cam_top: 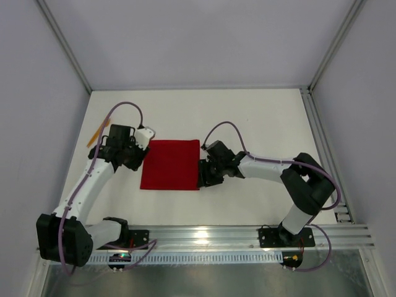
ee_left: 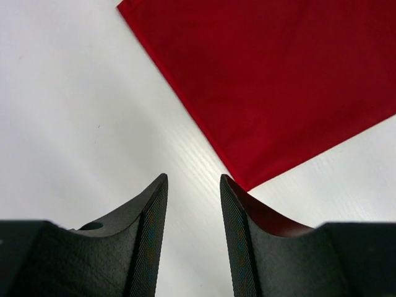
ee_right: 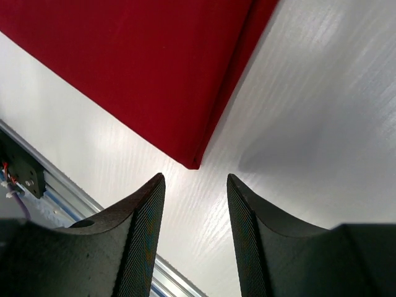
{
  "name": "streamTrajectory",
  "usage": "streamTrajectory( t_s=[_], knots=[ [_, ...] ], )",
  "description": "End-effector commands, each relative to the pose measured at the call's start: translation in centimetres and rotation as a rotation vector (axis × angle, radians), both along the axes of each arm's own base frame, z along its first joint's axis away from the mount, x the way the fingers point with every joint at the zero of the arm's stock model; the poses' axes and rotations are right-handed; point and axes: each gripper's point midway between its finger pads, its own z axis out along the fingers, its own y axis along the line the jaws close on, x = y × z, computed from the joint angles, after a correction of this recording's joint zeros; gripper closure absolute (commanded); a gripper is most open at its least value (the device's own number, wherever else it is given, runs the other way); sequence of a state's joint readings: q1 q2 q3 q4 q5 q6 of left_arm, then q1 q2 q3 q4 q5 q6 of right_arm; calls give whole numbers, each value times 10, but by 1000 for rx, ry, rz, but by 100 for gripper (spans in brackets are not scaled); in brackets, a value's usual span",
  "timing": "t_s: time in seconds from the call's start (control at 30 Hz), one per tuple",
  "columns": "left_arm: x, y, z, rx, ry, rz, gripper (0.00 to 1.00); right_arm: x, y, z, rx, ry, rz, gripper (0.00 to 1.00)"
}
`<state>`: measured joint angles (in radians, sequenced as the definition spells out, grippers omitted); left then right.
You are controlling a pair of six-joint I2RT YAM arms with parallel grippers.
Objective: Fold the napkin into a case and place the utensils inside
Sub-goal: Pick up the top corner of the square folded napkin.
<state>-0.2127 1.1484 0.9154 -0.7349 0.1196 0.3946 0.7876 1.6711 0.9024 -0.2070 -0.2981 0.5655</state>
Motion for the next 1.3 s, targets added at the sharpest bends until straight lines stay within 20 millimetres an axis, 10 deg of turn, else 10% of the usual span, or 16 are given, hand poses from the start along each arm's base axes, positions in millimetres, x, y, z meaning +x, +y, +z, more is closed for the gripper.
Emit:
streamTrajectory(
  t_s=[0.0,0.3,0.53,0.97,1.13,1.27],
  knots=[
    [11,17,1,-2,-5,113,58,9,-5,1,-19,-22,-60,50],
    [22,27,-16,2,-15,161,58,6,18,-32,49,75,-52,60],
    [18,25,-20,-16,-5,147,58,5,7,-40,26,88,-71,97],
    [57,-1,-32,-105,62,121,57,-66,-29,-38,20,190,10,96],
    [93,-15,-43,-96,58,109,57,-71,-32,-35,8,186,42,68],
    [103,-38,-52,-131,73,43,57,-71,-33,-34,3,180,49,64]
  ],
)
